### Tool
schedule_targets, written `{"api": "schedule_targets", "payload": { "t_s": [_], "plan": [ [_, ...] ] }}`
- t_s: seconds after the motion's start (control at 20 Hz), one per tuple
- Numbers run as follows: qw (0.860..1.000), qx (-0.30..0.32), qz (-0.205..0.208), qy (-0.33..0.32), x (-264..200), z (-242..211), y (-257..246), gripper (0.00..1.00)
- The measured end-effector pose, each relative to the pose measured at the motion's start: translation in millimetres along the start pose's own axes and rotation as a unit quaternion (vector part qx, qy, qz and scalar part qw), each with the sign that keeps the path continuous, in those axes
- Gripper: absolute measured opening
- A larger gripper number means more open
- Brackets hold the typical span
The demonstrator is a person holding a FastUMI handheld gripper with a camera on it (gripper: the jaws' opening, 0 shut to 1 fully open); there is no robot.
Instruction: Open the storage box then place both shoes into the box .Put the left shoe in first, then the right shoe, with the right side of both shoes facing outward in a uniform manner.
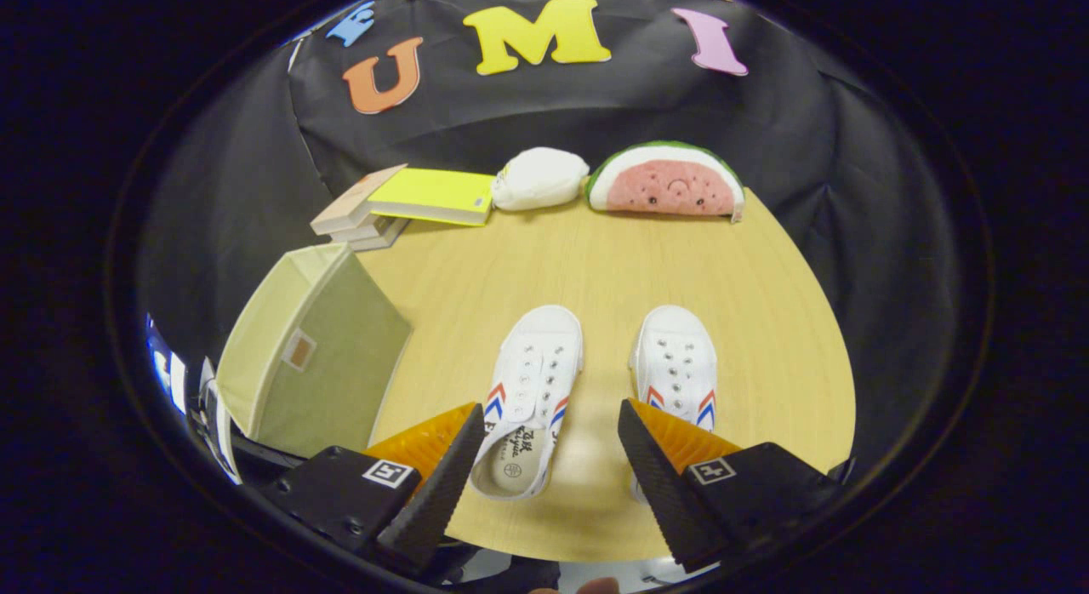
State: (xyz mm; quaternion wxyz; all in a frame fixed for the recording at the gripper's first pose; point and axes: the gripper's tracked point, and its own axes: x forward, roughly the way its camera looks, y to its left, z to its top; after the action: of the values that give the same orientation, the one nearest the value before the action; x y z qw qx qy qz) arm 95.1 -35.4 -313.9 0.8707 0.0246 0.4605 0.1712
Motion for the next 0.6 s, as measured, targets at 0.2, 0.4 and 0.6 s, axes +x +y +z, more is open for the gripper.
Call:
{"api": "schedule_targets", "payload": {
  "t_s": [0.2, 0.4, 0.6],
  "plan": [
    [0.998, 0.009, 0.001, 0.056, 36.4, -14.6, -4.6, 1.00],
    [0.995, 0.020, 0.007, 0.092, 57.2, -20.7, -3.3, 0.99],
    [0.992, 0.036, 0.021, 0.121, 70.8, -25.3, -1.6, 0.80]
  ]
}}
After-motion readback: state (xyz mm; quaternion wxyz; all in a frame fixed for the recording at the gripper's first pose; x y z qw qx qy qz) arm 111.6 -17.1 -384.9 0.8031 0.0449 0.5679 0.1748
